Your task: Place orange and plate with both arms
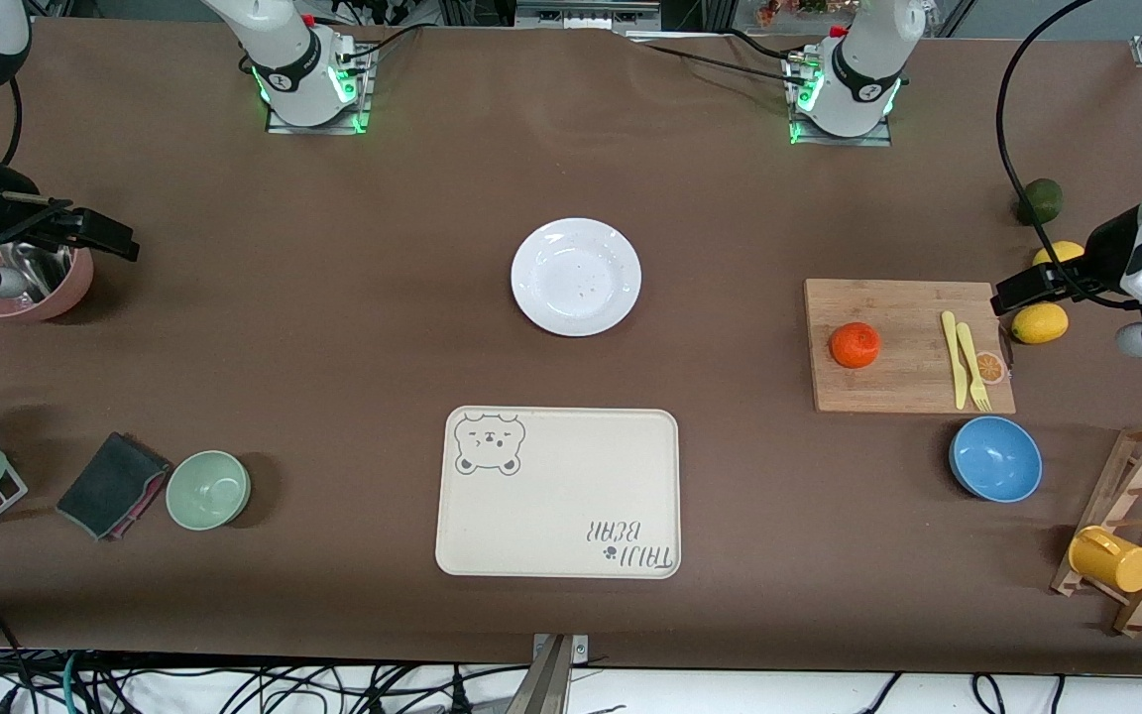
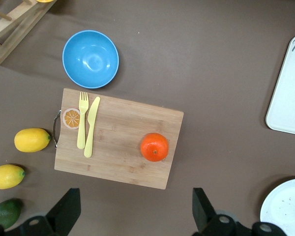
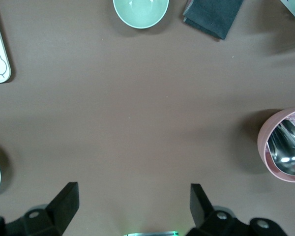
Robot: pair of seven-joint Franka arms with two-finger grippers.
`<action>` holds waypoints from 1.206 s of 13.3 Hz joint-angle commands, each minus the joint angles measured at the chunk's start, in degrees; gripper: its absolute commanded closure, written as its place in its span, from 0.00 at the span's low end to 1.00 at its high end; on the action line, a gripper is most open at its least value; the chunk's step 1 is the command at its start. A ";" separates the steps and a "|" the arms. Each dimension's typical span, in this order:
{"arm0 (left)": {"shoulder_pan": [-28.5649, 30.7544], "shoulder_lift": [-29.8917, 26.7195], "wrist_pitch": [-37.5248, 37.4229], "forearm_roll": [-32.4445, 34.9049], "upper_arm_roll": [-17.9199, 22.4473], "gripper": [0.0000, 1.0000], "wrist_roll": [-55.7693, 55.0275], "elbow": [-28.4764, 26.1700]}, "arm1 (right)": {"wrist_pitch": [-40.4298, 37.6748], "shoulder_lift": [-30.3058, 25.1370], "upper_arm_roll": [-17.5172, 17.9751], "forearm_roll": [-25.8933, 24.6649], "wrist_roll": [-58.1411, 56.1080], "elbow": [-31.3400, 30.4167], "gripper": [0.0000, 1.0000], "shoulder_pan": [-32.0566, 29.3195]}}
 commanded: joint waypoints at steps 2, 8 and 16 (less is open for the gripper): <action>0.04 -0.38 -0.94 -0.73 -0.19 0.00 -0.17 0.35 | -0.57 -0.16 0.24 0.86 0.54 0.10 0.00 -0.22; 0.04 -0.11 -0.76 -0.64 -0.19 0.00 -0.26 0.26 | -0.66 -0.16 0.24 0.77 0.54 0.19 0.00 -0.22; -0.13 0.33 4.58 -0.73 -1.15 0.00 -0.26 -5.43 | -0.66 -0.16 0.24 0.77 0.54 0.19 0.00 -0.22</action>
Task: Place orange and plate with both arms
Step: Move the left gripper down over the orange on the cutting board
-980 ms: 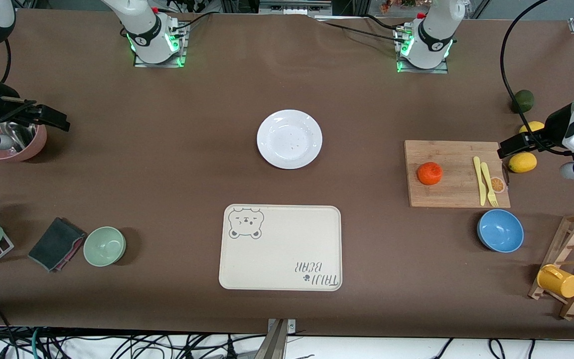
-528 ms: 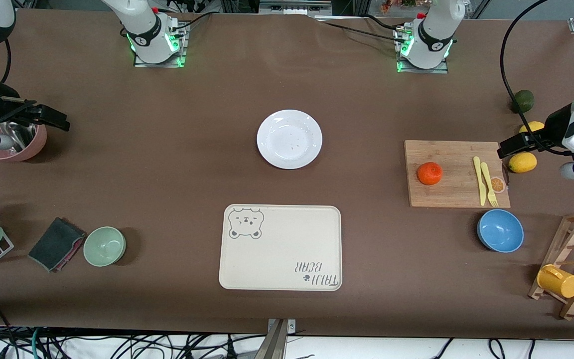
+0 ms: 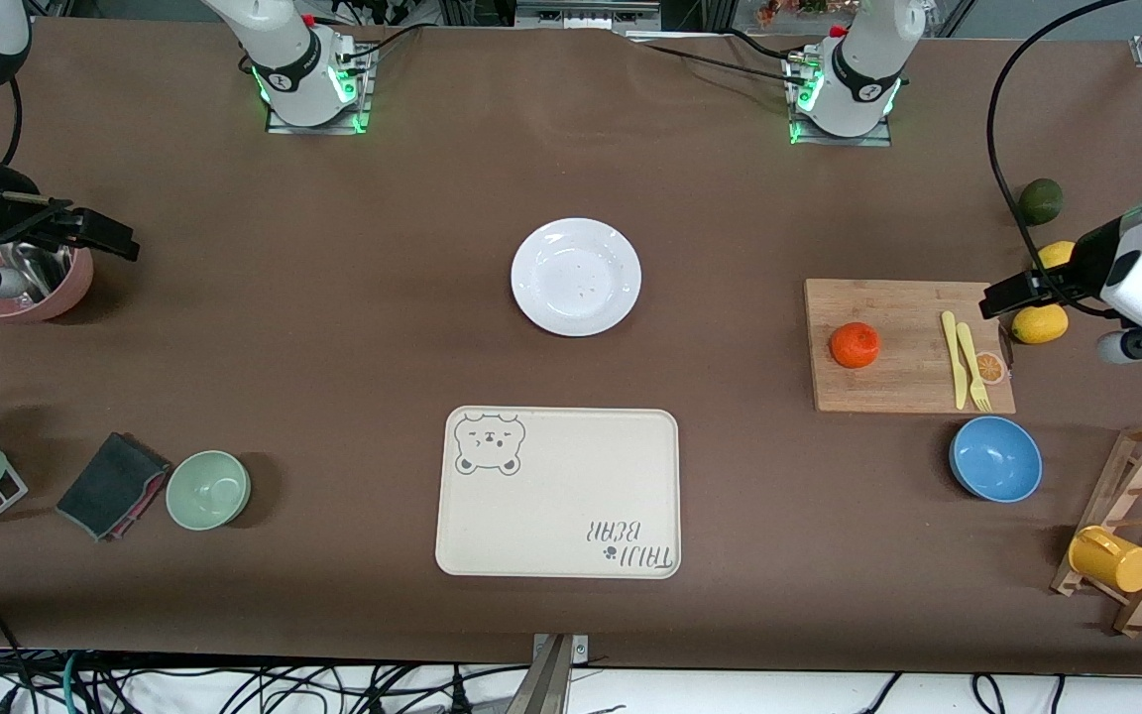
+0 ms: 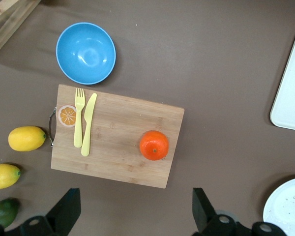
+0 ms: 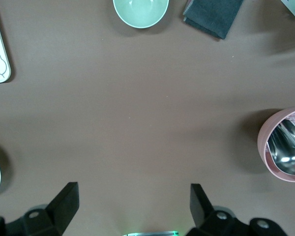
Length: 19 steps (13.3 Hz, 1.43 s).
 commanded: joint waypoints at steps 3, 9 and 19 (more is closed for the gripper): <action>0.01 -0.83 3.46 -0.73 -1.43 0.00 -0.26 -4.13 | -0.61 -0.16 0.24 0.77 0.53 0.19 0.00 -0.22; 0.01 -1.62 13.81 -0.29 -1.70 0.00 -0.26 -14.31 | -0.61 -0.16 0.24 0.85 0.53 0.19 0.00 -0.22; -0.17 1.27 38.26 -0.29 -3.19 0.00 -6.04 -32.61 | -0.61 -0.16 0.24 0.77 0.53 0.19 0.00 -0.22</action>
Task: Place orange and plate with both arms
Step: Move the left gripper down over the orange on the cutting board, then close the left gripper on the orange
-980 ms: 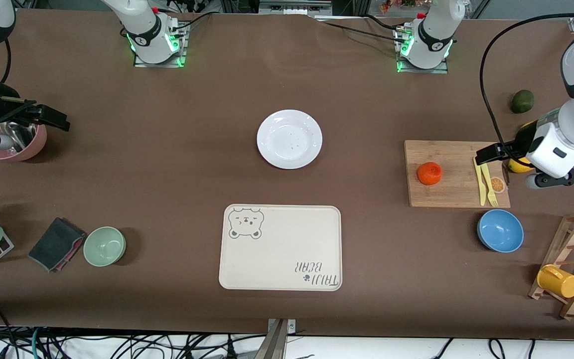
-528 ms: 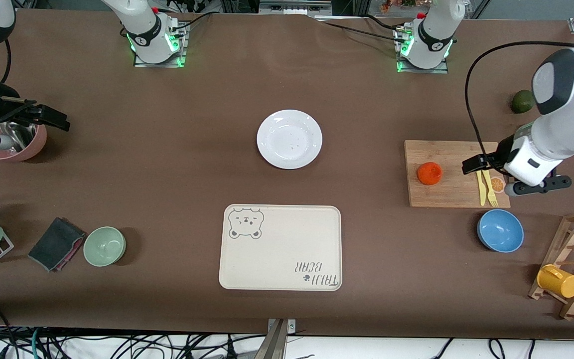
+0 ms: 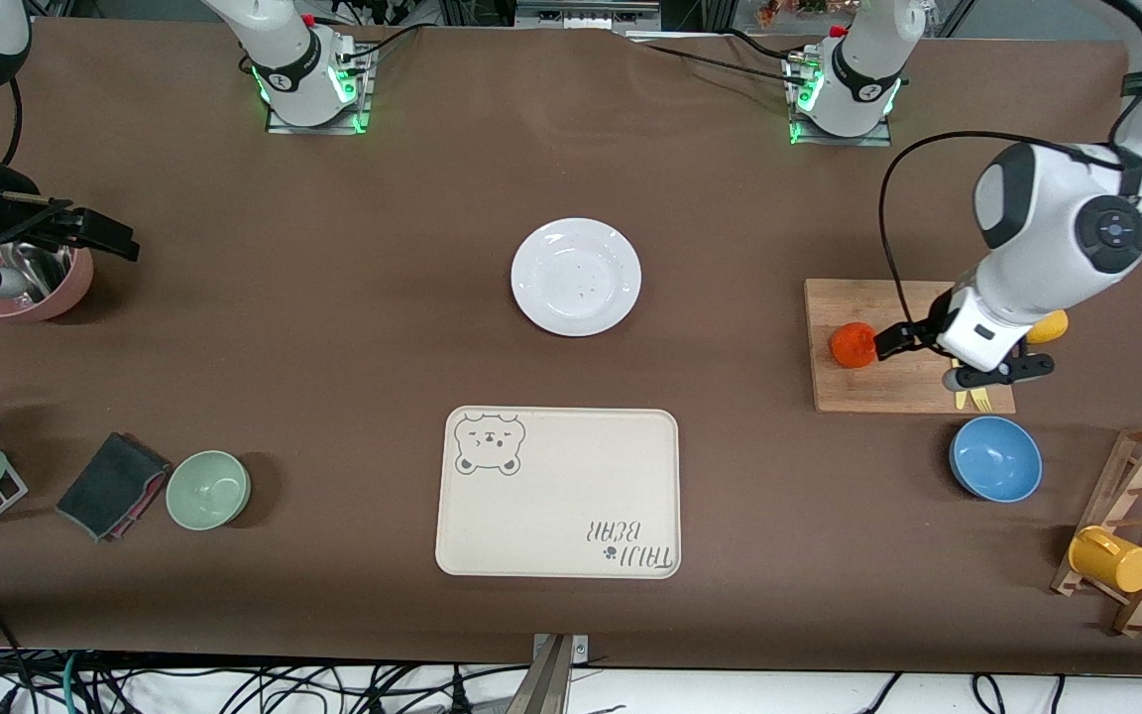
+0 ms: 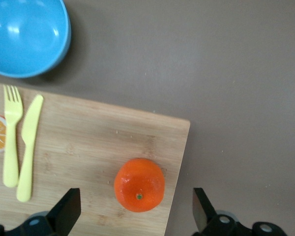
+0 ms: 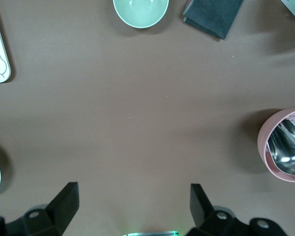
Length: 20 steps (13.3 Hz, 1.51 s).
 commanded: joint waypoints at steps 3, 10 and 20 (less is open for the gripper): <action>-0.74 2.03 6.80 -0.02 -0.94 0.00 -4.38 -4.55 | -0.60 -0.17 0.24 0.76 0.53 0.19 0.00 -0.22; -0.12 7.74 13.94 0.07 -0.94 0.00 -4.56 -6.50 | -0.60 -0.17 0.24 0.85 0.44 0.11 0.00 -0.22; -0.64 2.84 8.52 -0.10 -1.64 1.00 -4.64 -7.30 | -0.60 -0.17 0.24 0.77 0.53 0.19 0.00 -0.22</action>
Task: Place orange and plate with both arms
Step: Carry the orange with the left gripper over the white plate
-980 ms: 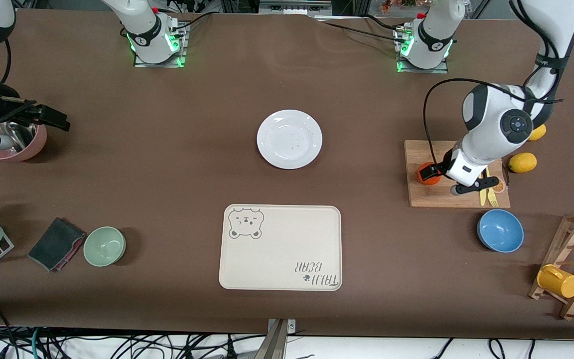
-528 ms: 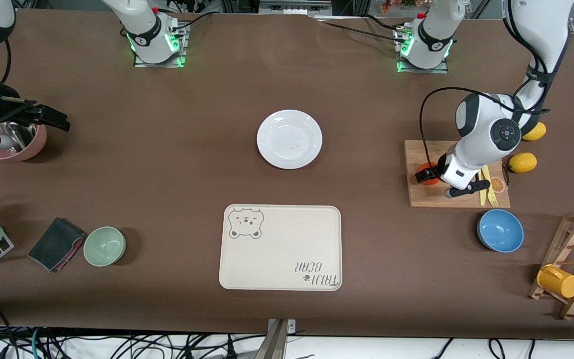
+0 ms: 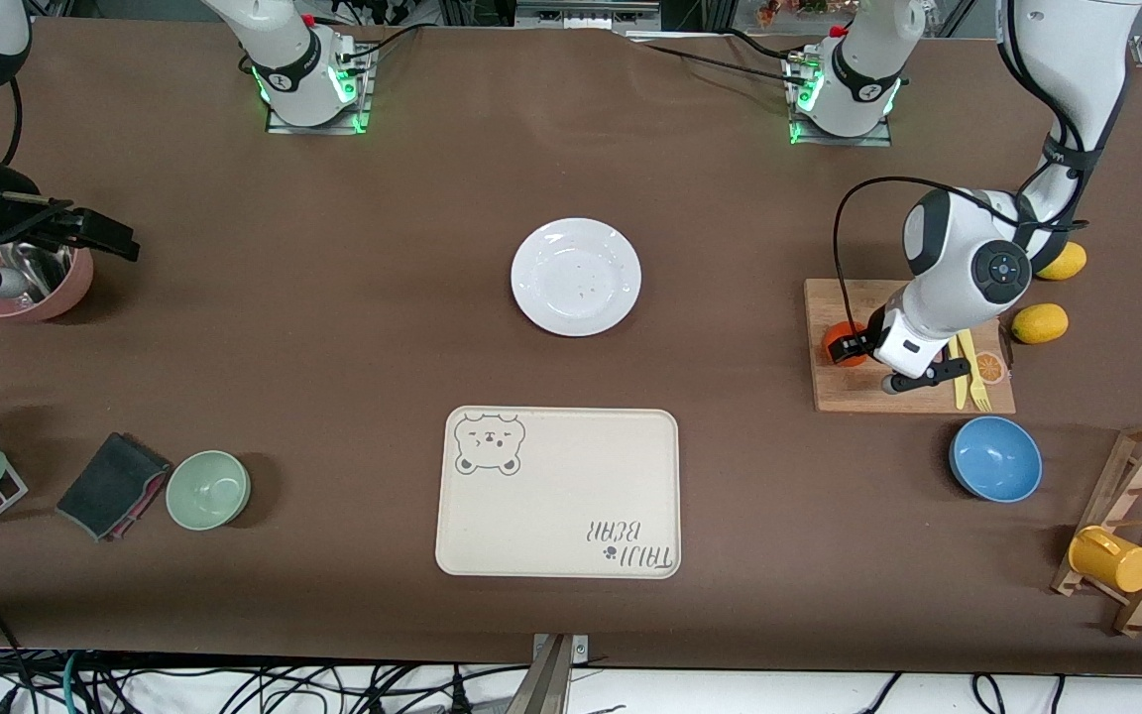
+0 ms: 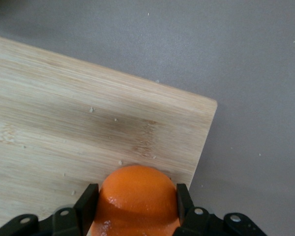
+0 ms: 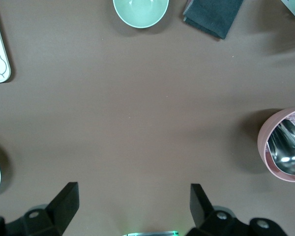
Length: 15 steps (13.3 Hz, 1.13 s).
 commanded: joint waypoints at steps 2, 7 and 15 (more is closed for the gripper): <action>-0.19 -9.08 -7.65 -0.55 -5.35 1.00 -2.73 -0.30 | -0.60 -0.18 0.24 0.76 0.53 0.19 0.00 -0.22; -0.45 -10.07 -10.74 -0.55 -19.06 1.00 -16.09 3.65 | -0.60 -0.18 0.24 0.76 0.53 0.19 0.00 -0.22; -15.63 6.61 -10.04 -0.64 -23.92 1.00 -31.64 18.31 | -0.60 -0.18 0.24 0.76 0.53 0.19 0.00 -0.22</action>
